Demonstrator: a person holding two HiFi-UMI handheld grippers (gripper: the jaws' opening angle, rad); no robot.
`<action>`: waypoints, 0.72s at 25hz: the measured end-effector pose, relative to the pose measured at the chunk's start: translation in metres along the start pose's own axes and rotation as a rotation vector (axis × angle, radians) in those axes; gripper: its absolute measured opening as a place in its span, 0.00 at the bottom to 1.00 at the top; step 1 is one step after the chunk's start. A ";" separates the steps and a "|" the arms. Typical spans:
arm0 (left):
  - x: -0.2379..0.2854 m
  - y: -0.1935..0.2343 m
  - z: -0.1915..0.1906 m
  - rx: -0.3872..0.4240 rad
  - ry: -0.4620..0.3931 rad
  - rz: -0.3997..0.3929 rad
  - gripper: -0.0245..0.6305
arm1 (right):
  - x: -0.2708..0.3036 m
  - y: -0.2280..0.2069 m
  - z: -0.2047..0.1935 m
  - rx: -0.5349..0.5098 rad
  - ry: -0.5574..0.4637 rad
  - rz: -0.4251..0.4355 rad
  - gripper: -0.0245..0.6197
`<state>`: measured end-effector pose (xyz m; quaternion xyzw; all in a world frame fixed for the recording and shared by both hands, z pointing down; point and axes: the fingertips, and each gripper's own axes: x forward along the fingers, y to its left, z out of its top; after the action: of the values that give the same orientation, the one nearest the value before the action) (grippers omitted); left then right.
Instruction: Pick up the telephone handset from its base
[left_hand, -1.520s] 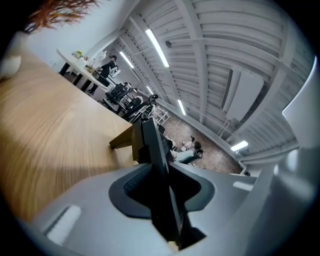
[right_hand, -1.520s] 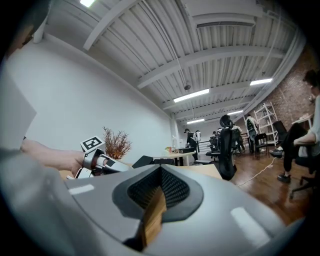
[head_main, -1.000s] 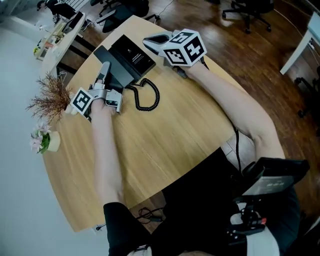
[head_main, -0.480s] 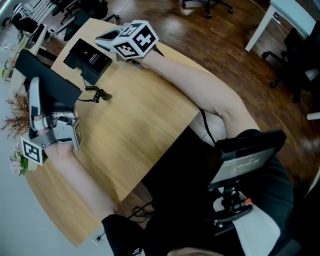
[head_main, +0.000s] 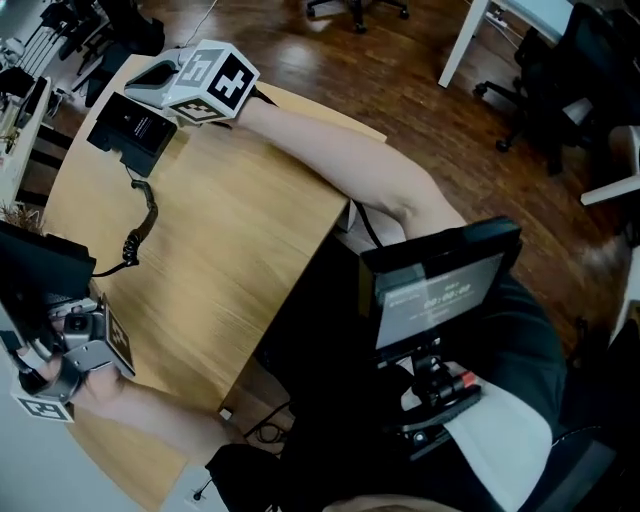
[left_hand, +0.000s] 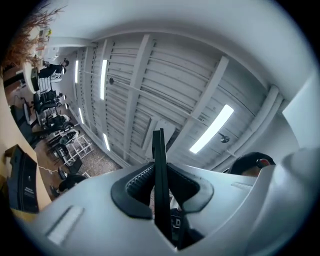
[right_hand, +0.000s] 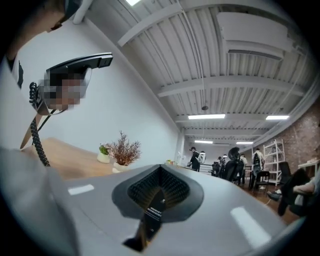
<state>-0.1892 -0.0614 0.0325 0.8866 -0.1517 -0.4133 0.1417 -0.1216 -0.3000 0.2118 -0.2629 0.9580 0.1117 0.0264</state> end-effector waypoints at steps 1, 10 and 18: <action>-0.007 -0.010 -0.001 0.014 -0.016 -0.016 0.16 | -0.008 0.006 0.006 -0.010 -0.017 0.003 0.04; -0.030 -0.023 -0.003 -0.069 -0.138 -0.014 0.16 | -0.092 0.057 0.063 -0.055 -0.113 0.043 0.04; -0.054 -0.010 -0.025 -0.121 -0.150 -0.005 0.16 | -0.146 0.074 0.057 0.010 -0.180 -0.003 0.04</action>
<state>-0.2014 -0.0282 0.0811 0.8434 -0.1345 -0.4872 0.1823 -0.0337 -0.1525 0.1865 -0.2532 0.9518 0.1299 0.1142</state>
